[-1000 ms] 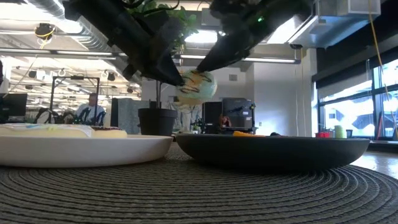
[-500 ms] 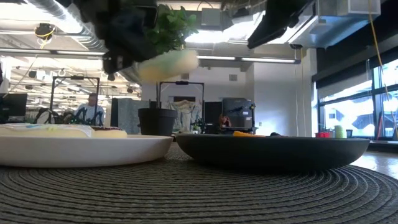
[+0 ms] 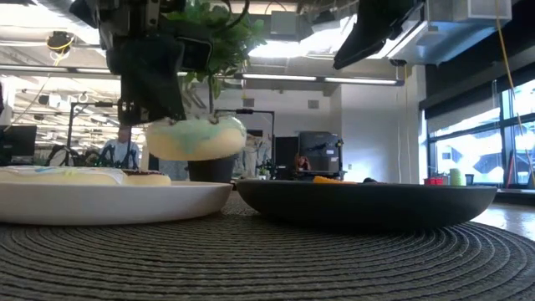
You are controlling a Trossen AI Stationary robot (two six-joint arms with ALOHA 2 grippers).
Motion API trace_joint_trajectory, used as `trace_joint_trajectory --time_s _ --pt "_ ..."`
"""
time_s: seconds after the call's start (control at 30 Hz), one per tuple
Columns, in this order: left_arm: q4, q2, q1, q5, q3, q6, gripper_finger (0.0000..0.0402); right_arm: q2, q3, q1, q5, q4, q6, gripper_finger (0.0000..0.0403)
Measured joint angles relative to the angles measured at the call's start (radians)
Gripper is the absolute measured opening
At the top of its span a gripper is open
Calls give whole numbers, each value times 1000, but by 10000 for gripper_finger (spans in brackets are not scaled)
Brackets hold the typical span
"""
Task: Pick & Place donuts
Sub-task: Put the large green donut on the white plate
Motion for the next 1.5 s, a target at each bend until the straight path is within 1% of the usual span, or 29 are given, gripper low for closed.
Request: trace_joint_trajectory --time_s 0.4,0.57,0.9,1.2,1.37,1.5 --pt "-1 29 0 30 0 -16 3 12 -44 0 0 26 4 196" --pt "-9 30 0 35 0 -22 3 12 -74 0 0 72 3 196" --pt "-21 94 0 43 1 -34 4 12 -74 0 0 73 -3 196" --pt "-83 86 1 43 1 -54 16 12 -74 0 0 73 0 196" --pt "-70 89 1 43 1 -54 17 12 -74 0 0 72 -1 196" --pt "-71 89 1 19 1 -53 25 12 -74 0 0 72 -1 196"
